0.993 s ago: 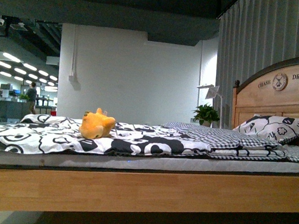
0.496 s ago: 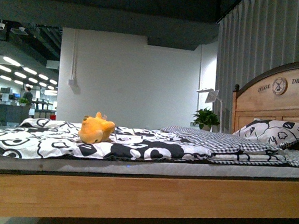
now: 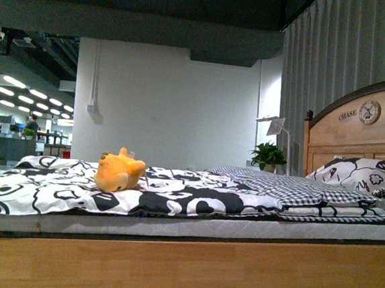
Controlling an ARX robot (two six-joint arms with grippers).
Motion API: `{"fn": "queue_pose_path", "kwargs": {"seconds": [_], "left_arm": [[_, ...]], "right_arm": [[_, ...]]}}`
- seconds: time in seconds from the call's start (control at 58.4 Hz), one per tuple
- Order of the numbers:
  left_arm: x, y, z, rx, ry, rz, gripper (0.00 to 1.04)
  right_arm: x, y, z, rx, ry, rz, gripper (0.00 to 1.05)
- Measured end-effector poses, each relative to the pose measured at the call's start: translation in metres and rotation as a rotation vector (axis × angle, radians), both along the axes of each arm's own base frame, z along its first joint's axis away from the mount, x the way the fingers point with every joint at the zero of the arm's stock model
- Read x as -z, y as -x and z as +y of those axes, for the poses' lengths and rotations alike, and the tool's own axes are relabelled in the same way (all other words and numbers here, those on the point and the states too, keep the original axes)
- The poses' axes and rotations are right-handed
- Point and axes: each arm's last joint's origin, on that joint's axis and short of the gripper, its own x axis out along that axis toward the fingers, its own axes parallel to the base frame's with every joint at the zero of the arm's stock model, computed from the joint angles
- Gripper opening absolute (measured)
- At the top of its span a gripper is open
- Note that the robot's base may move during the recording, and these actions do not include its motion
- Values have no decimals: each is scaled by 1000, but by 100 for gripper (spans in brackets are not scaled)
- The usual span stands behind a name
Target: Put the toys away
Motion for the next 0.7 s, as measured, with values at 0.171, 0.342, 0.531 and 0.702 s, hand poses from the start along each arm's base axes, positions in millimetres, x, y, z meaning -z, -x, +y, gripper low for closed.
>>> {"fn": "queue_pose_path", "kwargs": {"seconds": [0.171, 0.342, 0.531, 0.702], "left_arm": [[0, 0, 0, 0, 0, 0, 98], [0, 0, 0, 0, 0, 0, 98], [0, 0, 0, 0, 0, 0, 98], [0, 0, 0, 0, 0, 0, 98]], "right_arm": [[0, 0, 0, 0, 0, 0, 98], [0, 0, 0, 0, 0, 0, 98], [0, 0, 0, 0, 0, 0, 98], [0, 0, 0, 0, 0, 0, 98]]}}
